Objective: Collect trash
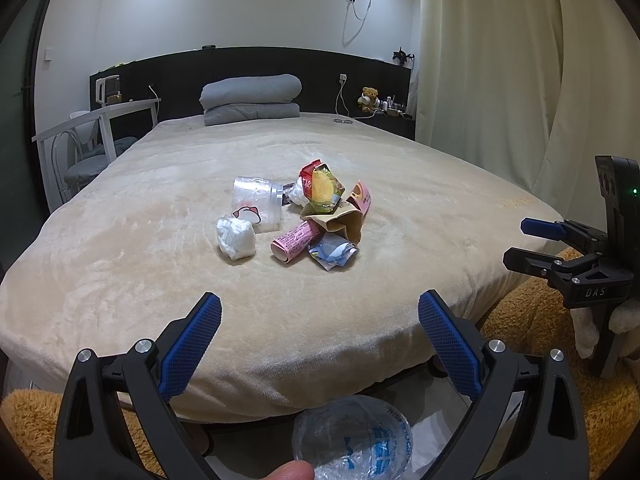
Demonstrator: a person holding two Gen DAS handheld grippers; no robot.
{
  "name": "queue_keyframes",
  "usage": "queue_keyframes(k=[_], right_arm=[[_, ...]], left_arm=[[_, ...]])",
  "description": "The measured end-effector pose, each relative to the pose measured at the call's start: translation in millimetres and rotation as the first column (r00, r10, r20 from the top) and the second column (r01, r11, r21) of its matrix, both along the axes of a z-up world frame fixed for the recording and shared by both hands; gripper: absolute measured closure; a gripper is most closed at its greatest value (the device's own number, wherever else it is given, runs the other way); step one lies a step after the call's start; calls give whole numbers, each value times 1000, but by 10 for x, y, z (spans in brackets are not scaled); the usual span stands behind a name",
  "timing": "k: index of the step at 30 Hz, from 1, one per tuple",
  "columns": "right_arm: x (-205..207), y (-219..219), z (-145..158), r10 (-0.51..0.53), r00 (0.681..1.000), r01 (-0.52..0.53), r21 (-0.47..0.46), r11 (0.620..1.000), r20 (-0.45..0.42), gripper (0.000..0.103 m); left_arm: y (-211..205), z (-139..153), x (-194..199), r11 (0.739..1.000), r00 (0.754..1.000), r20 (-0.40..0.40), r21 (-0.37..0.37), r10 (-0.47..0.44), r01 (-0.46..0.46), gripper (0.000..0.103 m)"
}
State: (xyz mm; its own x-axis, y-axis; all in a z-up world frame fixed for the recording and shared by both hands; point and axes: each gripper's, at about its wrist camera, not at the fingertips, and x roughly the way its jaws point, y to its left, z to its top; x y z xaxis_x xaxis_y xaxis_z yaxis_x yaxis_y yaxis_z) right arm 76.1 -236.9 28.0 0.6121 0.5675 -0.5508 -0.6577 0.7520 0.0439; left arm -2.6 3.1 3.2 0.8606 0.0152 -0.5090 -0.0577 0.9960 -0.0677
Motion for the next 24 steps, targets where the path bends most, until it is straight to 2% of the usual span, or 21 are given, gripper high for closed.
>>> queue_keyframes(k=[17,24], right_arm=[[9,19,-21,10,1000,-10,-4,1000,-20,4],[49,8,50,53,998,-53,37,998,-15,4]], left_arm=[[-72,6,-35,1000,999,11,-7,-31,31,6],[-81,16,-12,998,998,-7,-8,-64,64,6]])
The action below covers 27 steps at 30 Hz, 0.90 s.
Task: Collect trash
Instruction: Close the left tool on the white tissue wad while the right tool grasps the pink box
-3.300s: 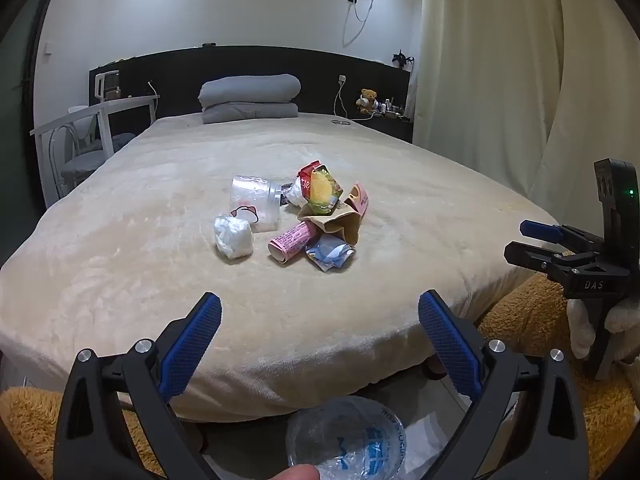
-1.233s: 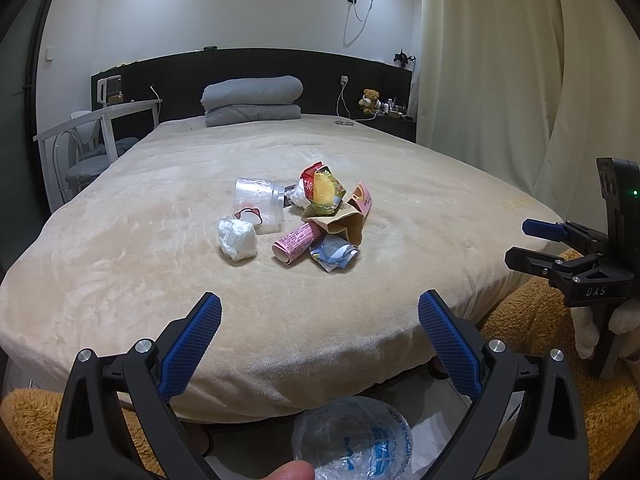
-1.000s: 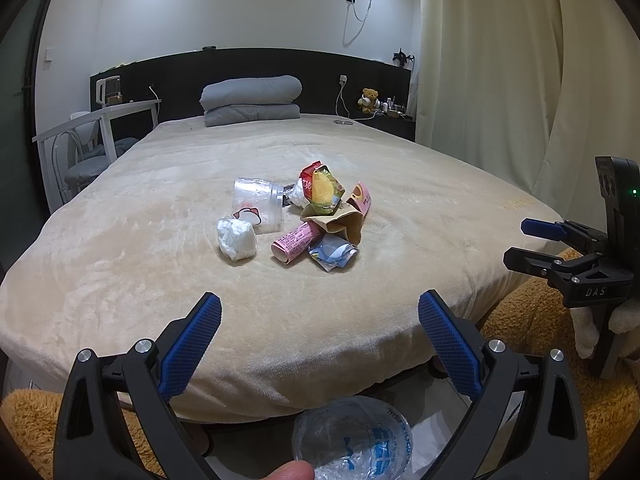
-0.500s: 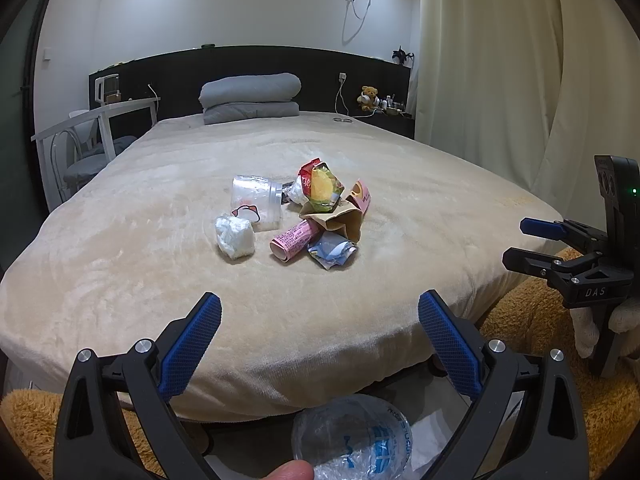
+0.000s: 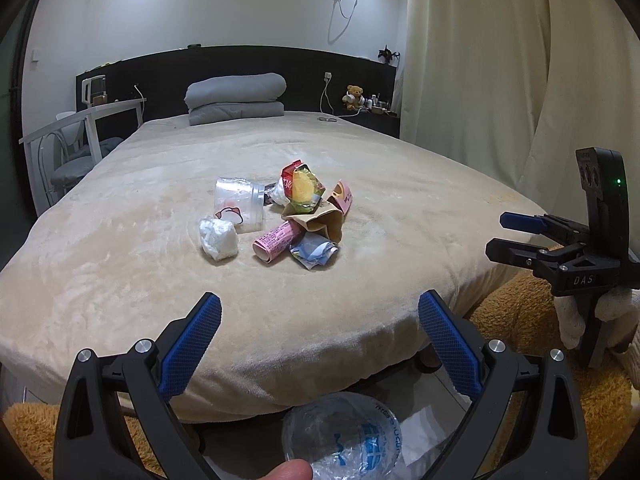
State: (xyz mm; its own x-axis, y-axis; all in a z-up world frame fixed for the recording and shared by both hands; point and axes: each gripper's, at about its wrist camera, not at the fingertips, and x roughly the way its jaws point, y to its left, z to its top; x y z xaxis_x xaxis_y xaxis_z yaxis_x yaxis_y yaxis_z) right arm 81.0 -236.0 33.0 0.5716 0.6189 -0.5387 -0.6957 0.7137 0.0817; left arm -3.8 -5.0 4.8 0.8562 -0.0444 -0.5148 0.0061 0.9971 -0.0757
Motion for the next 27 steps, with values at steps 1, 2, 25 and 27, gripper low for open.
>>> queue_keyframes(k=[1,2,25,27], right_arm=[[31,18,9,11,1000,-11,-1,1000,-5,4],[71,37,16,16,1000,-16,0,1000,-11,4],[1925,993,-94,157,985,-165,-129,978,-72,4],[2061,1088,-156,167,982,-178,-132,975,-91,4]], left_arm=[[15,9,35,1000,1000,-5,2,-2,2,6],[31,13,72,1000,1000,-12,4,-5,5,6],[1095,-306,1745,991,950,-310,107,-41,77,6],[1169,-378,1863,993,945,-323,92,-46,80,7]])
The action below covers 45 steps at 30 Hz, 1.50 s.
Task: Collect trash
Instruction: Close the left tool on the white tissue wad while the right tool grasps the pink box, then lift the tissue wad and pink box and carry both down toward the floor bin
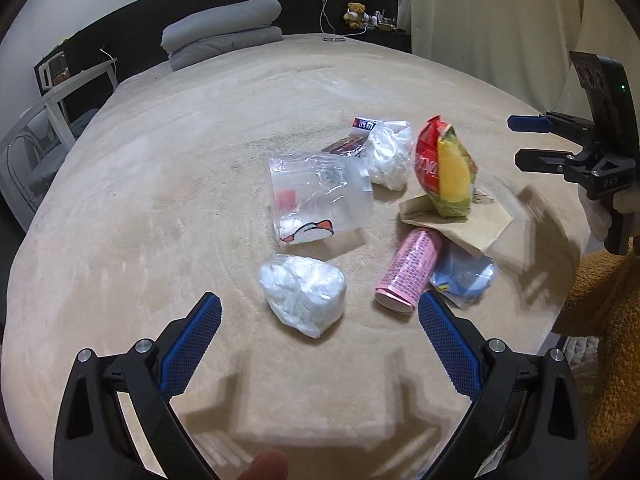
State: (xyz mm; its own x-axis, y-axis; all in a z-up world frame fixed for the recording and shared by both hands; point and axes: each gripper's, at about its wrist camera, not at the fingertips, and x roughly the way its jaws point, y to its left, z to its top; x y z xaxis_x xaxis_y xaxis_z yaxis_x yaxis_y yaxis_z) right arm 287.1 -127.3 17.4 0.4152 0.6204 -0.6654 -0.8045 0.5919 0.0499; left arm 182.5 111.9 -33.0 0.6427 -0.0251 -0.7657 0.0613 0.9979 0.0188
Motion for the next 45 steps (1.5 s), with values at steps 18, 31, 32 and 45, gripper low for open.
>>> queue_keyframes(k=[18,31,32,45], right_arm=[[349,350,-466,93,995,-95,-82,992,-24,26],[283,303,-323,58,998,-60,-64,996,-22,42],[272,294,-294,51,999,-52,-61,997,-15,42],[-116,-88,177,-77,997,77,91,993,-11,42]], left_arm=[[201,-329,351,996,993,-113,-90,-38,28,41],[143,-206,246,997,997,-72,-71,-21,16,50],[159,-168,198,997,998,-62,-73,-16,12,50],[117,362,-291,989,991,93,-123,94,-83,50]])
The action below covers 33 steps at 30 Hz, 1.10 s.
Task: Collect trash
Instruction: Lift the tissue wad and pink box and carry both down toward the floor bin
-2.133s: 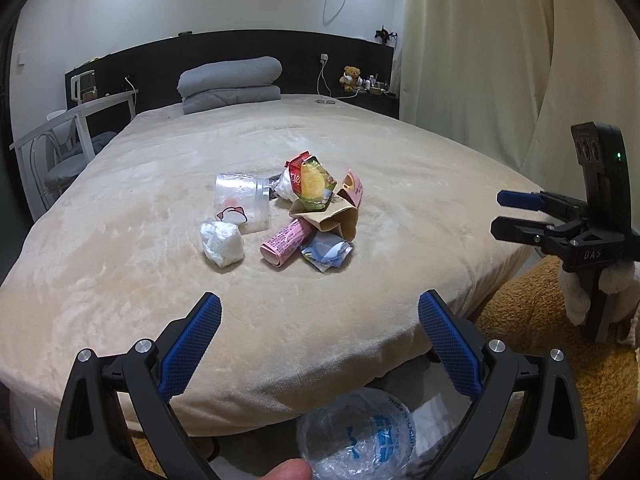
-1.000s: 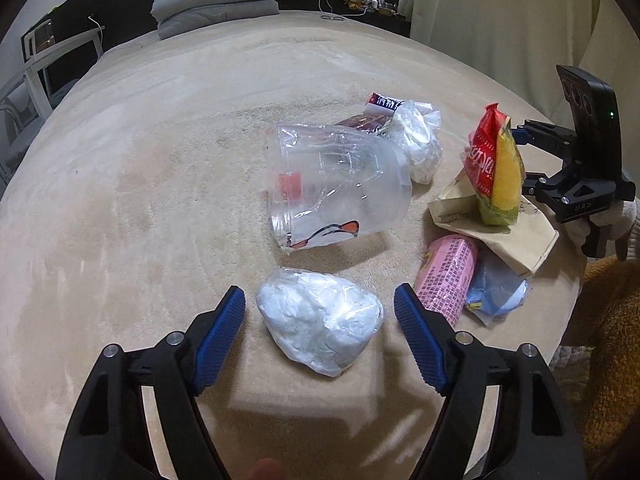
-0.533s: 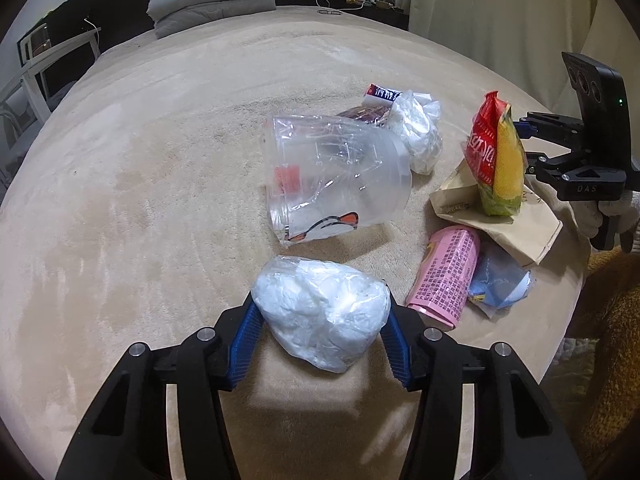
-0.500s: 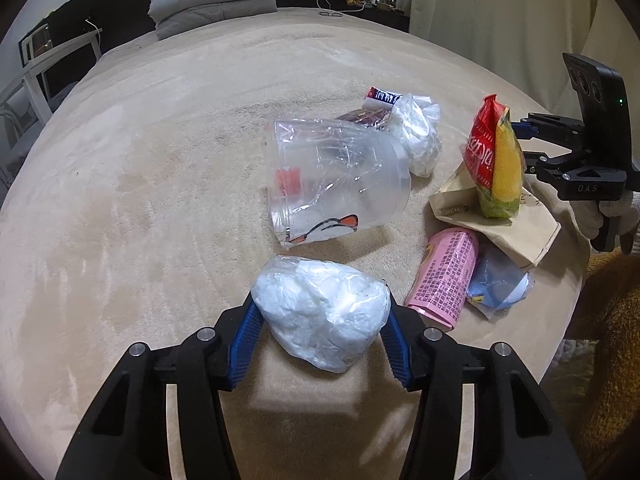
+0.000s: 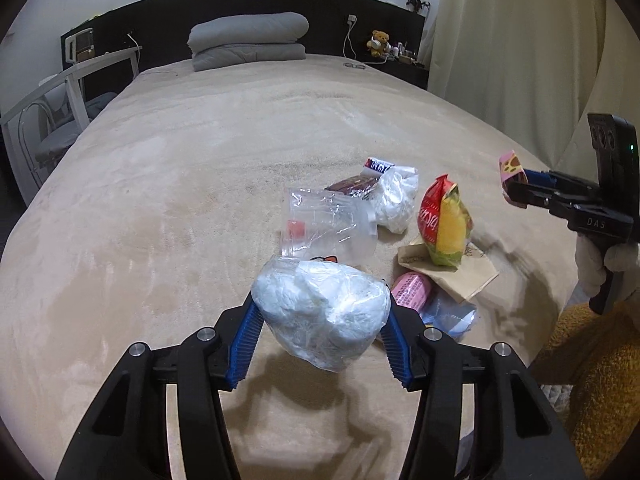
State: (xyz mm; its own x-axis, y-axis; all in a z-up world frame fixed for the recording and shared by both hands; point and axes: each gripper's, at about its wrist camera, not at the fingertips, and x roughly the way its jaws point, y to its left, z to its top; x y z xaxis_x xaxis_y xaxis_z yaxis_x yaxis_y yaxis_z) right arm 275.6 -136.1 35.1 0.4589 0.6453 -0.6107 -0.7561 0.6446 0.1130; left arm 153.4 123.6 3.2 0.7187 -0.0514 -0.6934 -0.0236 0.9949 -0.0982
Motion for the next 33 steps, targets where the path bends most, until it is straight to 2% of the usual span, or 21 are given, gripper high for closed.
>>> queue_keyframes(k=[4,7,9,18,25,33], right_arm=[[-188,-169,61,-36,999,36,34,999,2,42],[-350,-318,107,-61,998,62,69,996,-6,42],[-477,-404,140,-67,998,68,98,993,-8,42],[-1067,-658,160,-82,996,85,167,982,-26,42],[-1450,-821,123,-84,996,90,185,979,-35,41],[-1759,-843,40,-73,996,79,150,985,-44,41]], left_arm=[[-99,99,-191,1000,998,54,-16,15,-14,50],[-186,119,-343,998,996,81,-67,23,-18,50],[-282,128,-450,997,994,104,-74,24,-17,50],[-629,53,-875,994,989,145,-113,18,-2,50],[-801,21,-1152,989,985,170,-150,25,0,50],[-957,-14,-1426,980,981,189,-200,46,-8,50]])
